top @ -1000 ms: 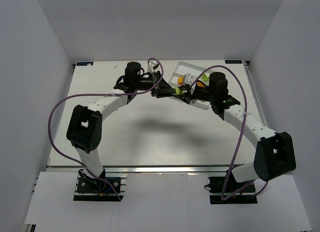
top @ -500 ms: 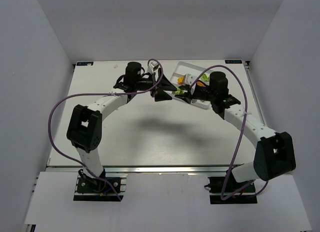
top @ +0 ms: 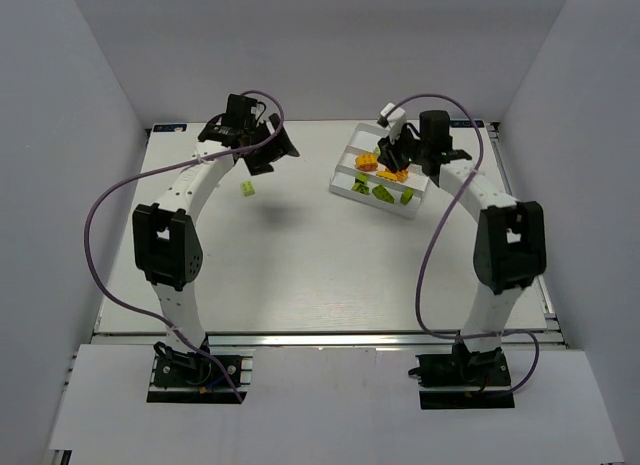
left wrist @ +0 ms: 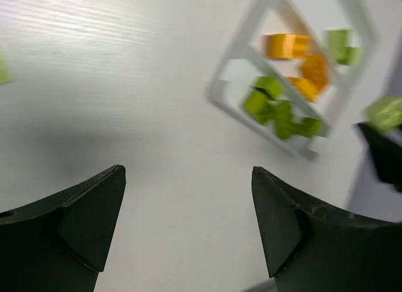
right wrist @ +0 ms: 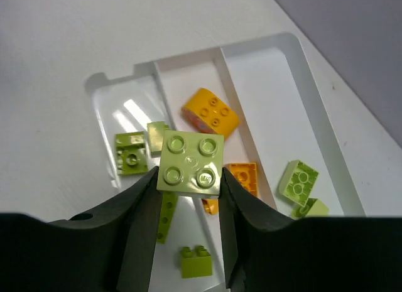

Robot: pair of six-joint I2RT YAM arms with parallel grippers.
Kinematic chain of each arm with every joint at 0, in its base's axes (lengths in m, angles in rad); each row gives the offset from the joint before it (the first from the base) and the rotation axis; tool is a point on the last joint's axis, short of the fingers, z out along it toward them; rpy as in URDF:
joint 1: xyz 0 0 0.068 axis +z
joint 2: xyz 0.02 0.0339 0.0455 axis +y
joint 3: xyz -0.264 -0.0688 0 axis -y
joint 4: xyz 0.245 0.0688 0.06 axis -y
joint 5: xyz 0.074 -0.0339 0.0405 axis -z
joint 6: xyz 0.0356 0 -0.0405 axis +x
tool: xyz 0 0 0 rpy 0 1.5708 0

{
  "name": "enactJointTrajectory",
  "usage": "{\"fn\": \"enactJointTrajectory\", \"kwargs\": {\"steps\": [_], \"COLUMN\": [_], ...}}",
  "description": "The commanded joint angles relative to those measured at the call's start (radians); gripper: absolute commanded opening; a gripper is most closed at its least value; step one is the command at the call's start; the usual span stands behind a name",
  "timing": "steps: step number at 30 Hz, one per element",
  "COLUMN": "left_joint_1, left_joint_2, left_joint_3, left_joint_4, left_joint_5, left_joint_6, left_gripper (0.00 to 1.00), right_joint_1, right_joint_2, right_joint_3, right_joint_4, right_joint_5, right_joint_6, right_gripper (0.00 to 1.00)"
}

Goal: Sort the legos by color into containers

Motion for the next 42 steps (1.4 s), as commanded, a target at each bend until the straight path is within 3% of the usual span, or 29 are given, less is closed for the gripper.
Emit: {"fn": "enactJointTrajectory", "kwargs": {"steps": [1,5,14,17,18,19,21,23,29,38,42], "left_joint_1": [0.004,0.004,0.004,0.004,0.004,0.004,0.004,0.004,0.013,0.056,0.088], "left_joint_2": [-0.089,-0.138,-0.206,-0.206,-0.2,-0.197,-0.174,-0.147,0.022,0.274,0.326], "left_joint_3": [-0.041,-0.12,-0.234,-0.236,-0.234,-0.234,-0.225,-0.204,-0.044,0.149,0.203], "left_joint_4": [-0.196,-0.204,-0.187,-0.186,-0.182,-0.178,-0.163,-0.159,-0.189,-0.227,-0.201], "left_joint_5": [-0.327,-0.399,-0.461,-0.487,-0.495,-0.504,-0.521,-0.55,-0.643,-0.604,-0.544], "left_joint_6": [0.143,0.172,0.175,0.177,0.177,0.183,0.195,0.204,0.243,0.218,0.195], "left_gripper": [0.91,0.92,0.94,0.95,0.95,0.96,0.96,0.96,0.93,0.81,0.79], "right_joint_1": [-0.029,-0.055,-0.072,-0.082,-0.084,-0.083,-0.092,-0.093,-0.124,-0.176,-0.178], "right_joint_2": [0.165,0.332,0.55,0.59,0.6,0.603,0.599,0.573,0.365,-0.129,-0.278], "right_joint_3": [0.209,0.433,0.656,0.703,0.709,0.711,0.711,0.7,0.51,0.003,-0.109], "right_joint_4": [-0.169,-0.224,-0.182,-0.19,-0.188,-0.187,-0.187,-0.19,-0.116,0.064,0.069], "right_joint_5": [0.107,0.152,0.248,0.254,0.253,0.251,0.233,0.219,0.134,-0.199,-0.264], "right_joint_6": [0.047,0.079,0.088,0.088,0.088,0.09,0.09,0.098,0.174,0.239,0.252], "right_gripper": [0.1,0.11,0.17,0.41,0.55,0.63,0.72,0.75,0.7,0.44,0.47]}}
